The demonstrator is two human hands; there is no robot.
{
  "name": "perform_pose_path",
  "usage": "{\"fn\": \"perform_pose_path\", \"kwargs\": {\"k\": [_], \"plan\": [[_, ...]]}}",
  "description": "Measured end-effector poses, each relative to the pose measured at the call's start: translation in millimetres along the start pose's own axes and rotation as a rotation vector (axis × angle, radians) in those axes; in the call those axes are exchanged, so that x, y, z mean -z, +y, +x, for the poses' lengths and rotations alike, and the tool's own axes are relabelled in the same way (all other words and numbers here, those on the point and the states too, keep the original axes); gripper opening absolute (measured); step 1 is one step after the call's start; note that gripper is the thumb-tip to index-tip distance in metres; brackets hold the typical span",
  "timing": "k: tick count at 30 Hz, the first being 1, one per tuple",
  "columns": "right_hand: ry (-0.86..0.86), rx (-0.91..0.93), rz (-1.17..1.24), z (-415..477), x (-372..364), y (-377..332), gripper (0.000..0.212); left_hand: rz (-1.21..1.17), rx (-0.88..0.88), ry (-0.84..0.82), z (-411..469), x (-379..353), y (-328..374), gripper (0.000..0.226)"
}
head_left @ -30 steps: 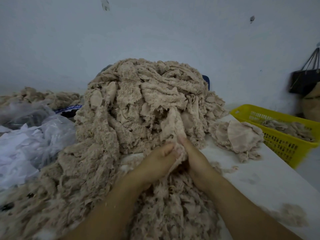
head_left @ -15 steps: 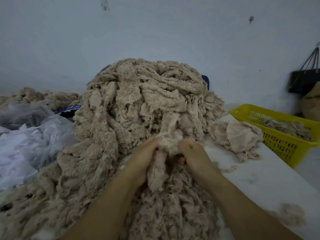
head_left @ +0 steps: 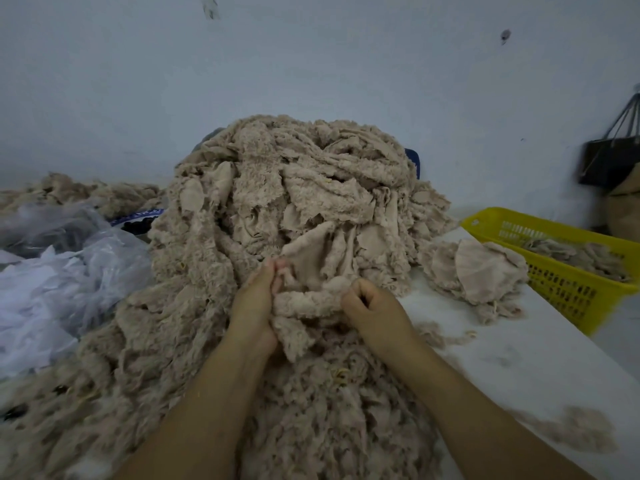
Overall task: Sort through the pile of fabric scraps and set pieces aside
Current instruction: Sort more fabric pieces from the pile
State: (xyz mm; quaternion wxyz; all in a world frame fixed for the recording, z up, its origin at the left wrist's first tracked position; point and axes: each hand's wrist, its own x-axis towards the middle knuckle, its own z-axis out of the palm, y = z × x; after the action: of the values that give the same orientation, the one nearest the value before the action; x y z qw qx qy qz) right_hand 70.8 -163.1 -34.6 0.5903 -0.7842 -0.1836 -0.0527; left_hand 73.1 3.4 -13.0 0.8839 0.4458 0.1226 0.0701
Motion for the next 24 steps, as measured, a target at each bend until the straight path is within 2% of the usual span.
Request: {"fn": "perform_pose_path", "kwargs": {"k": [6,11,13,15,17,19,21,22,24], "plan": [[0.321,-0.076,0.082,3.3,8.8,-2.7,0.036,-0.058,-0.045,0.112,3.1,-0.9,-2.7,0.030],[0.477,-0.197,0.401,9.6,30.0,4.6,0.028,-0.221,-0.039,0.138,11.9,20.3,4.6,0.032],[0.476,-0.211,0.567,12.7,32.5,5.8,0.024,-0.167,-0.056,0.126,12.7,19.5,5.2,0.042],[0.416,-0.196,0.736,14.2,31.4,5.9,0.020,0.058,-0.082,0.100,11.2,10.8,0.8,0.056],[0.356,-0.184,0.835,14.9,27.4,5.8,0.017,0.409,-0.128,0.032,5.1,-0.1,-7.2,0.066],[0.326,-0.172,0.837,14.9,23.9,3.9,0.016,0.815,-0.244,-0.152,-5.4,-5.0,-18.3,0.072],[0.329,-0.159,0.793,14.6,21.7,3.3,0.017,1.201,-0.456,-0.315,-3.0,-0.6,-32.8,0.055],[0.345,-0.154,0.737,13.2,21.8,3.2,0.019,1.306,-0.527,-0.329,-0.2,1.7,-35.7,0.042],[0.420,-0.135,0.504,9.9,24.0,4.4,0.026,1.246,-0.537,-0.227,4.4,4.1,-33.1,0.029]]}}
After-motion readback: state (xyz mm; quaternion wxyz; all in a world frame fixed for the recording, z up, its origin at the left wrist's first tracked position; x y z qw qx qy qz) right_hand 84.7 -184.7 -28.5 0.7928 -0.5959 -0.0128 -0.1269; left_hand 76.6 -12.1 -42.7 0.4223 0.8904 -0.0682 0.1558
